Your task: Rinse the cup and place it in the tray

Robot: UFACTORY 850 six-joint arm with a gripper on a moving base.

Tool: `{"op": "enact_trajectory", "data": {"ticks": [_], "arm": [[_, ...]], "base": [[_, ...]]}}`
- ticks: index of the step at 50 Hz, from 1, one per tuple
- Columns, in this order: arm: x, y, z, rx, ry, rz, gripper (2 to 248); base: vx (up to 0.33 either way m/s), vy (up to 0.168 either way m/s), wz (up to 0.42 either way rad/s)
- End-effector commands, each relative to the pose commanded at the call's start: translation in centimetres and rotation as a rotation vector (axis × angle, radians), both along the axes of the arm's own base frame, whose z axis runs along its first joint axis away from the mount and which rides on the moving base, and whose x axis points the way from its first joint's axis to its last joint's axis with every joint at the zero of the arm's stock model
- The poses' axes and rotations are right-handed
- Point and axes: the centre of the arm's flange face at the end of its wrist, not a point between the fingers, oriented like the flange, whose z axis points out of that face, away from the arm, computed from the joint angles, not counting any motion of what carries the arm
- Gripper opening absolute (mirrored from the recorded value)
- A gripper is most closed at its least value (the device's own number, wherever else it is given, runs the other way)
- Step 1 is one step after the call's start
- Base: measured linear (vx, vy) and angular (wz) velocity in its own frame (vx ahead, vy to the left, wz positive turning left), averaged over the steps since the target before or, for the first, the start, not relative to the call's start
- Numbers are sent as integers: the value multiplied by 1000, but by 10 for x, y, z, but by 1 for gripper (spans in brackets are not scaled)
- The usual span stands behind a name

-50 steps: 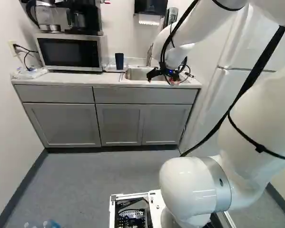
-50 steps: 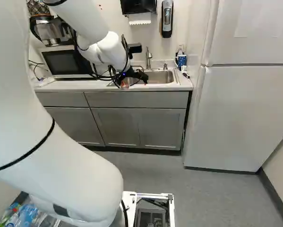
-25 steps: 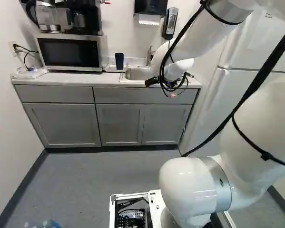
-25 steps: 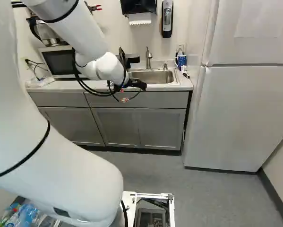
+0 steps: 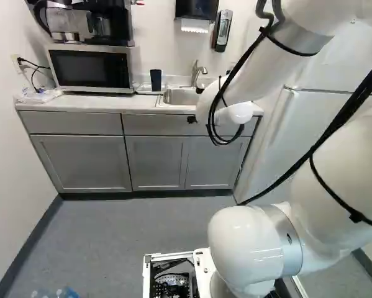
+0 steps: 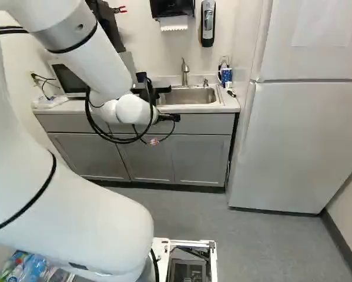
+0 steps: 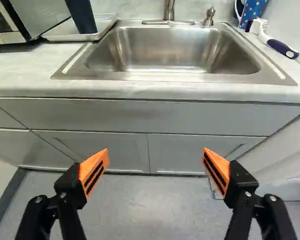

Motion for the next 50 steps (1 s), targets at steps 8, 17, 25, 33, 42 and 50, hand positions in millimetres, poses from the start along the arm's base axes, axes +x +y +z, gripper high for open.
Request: {"op": "enact_trajectory", "data": {"ticks": [8, 17, 25, 33, 42, 50], "arm": [[-15, 2, -14, 2, -34, 2, 247], [-31, 4, -28, 5, -68, 5, 247], [-44, 5, -38, 6, -95, 6, 247], [-55, 6, -47, 8, -120, 7, 247], [-67, 7, -56, 9, -143, 9, 247], [-76, 8, -62, 10, -160, 9, 247]], "base": [[0, 0, 0], [0, 0, 0], [0, 0, 0], [0, 0, 0], [0, 0, 0], [0, 0, 0]]}}
